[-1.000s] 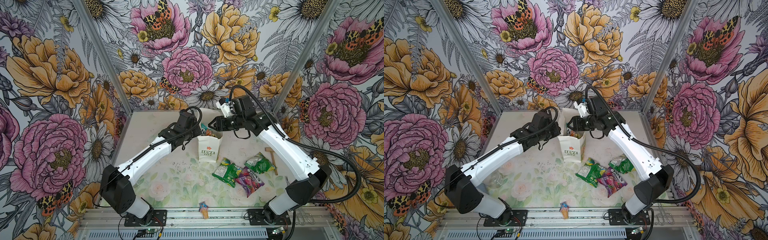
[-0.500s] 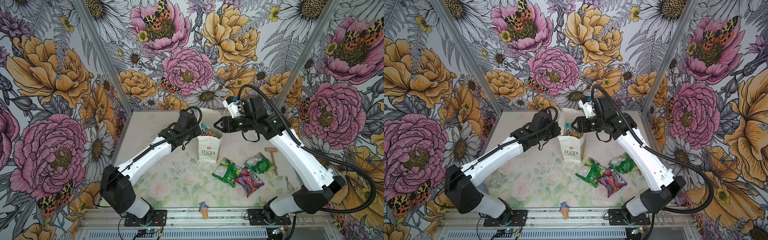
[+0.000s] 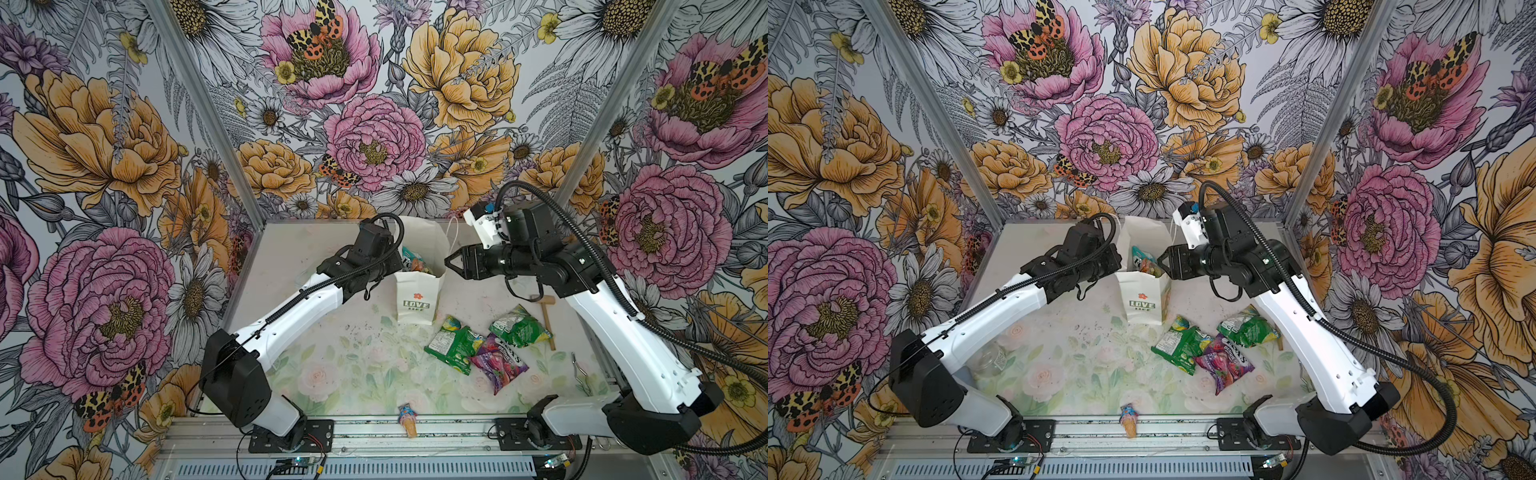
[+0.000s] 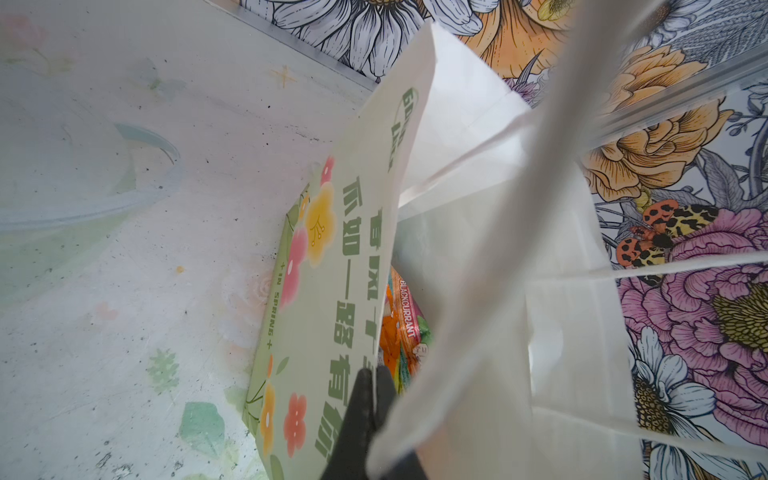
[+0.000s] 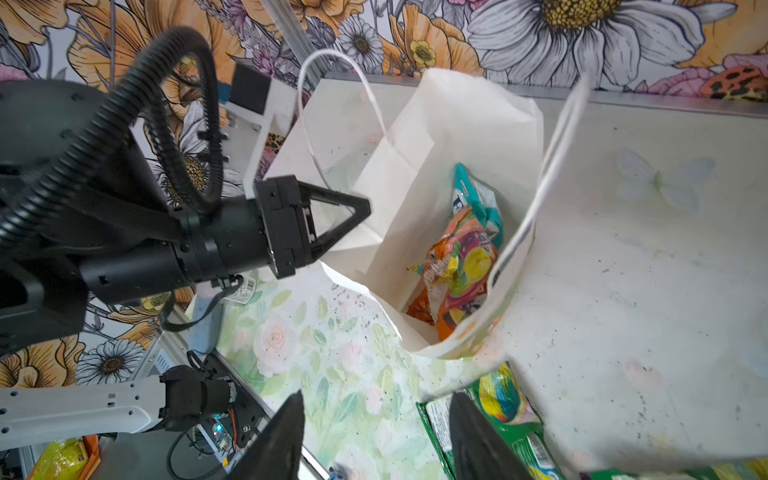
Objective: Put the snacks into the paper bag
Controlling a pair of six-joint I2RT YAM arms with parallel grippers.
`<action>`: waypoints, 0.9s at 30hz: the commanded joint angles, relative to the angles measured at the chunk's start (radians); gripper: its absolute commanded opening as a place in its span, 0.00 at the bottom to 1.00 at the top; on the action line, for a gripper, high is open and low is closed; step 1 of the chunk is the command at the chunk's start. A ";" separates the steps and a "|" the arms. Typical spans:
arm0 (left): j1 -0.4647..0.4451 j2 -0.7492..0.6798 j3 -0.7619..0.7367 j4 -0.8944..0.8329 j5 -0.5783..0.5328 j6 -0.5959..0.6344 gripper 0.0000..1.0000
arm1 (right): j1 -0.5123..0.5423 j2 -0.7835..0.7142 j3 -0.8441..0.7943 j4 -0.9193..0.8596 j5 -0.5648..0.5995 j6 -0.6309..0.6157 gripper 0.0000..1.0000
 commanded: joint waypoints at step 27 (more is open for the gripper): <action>0.002 0.036 0.029 -0.019 0.048 0.004 0.00 | -0.013 -0.233 -0.807 0.041 -0.027 0.311 0.59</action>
